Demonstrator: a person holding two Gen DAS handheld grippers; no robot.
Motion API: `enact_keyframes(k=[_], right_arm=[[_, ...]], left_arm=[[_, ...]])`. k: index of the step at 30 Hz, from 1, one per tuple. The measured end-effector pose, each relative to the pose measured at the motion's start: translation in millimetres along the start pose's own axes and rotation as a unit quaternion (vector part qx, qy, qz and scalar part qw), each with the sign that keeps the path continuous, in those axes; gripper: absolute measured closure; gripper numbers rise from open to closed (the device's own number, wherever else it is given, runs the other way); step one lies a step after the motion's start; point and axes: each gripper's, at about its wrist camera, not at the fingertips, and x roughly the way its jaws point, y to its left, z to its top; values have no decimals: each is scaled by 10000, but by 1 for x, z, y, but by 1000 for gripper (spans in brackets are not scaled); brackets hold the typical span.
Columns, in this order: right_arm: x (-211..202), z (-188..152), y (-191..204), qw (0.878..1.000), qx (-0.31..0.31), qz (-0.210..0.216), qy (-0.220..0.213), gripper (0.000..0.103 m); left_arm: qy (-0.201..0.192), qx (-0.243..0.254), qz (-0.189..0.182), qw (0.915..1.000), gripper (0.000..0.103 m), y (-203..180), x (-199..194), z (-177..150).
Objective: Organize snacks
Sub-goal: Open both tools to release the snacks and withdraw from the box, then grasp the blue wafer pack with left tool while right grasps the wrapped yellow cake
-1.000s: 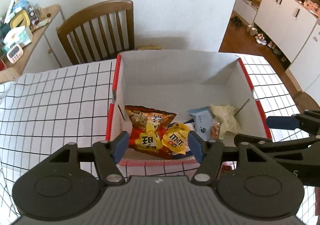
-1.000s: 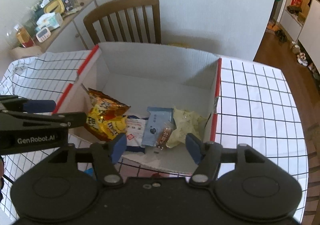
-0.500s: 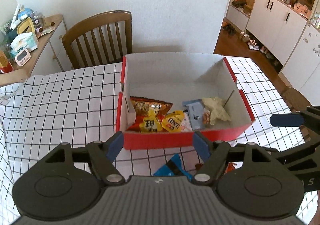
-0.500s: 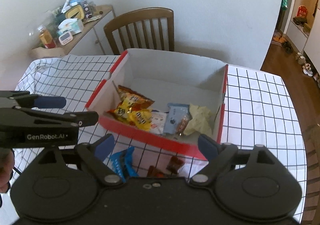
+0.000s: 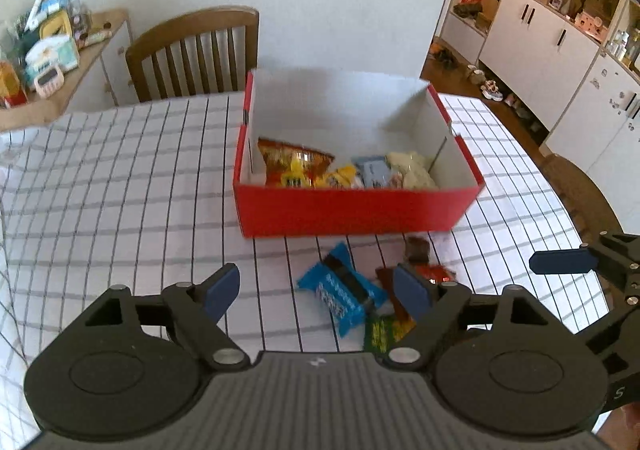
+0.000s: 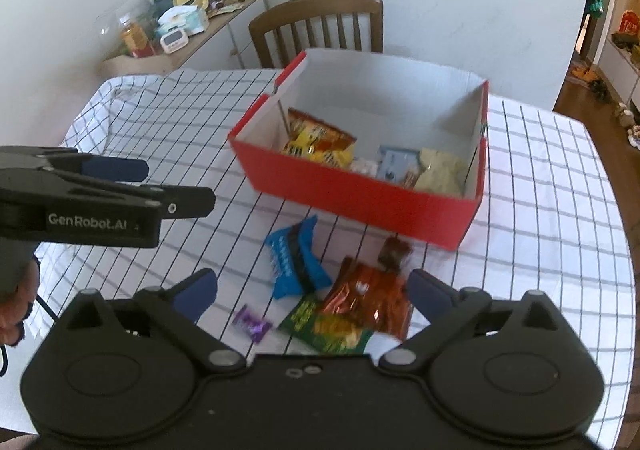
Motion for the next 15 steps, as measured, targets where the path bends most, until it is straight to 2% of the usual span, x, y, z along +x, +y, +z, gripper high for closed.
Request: enact_keyframes(k=[2, 9, 15], right_arm=[[0, -11, 2, 10000, -20, 17, 43, 0], [10, -53, 8, 9994, -13, 100, 316, 0], [22, -80, 13, 9989, 21, 77, 456, 0]], left_arm=[[85, -89, -32, 9999, 13, 2, 2, -11], [445, -273, -33, 9986, 13, 5, 18, -46], [674, -535, -54, 9963, 13, 10, 34, -57]])
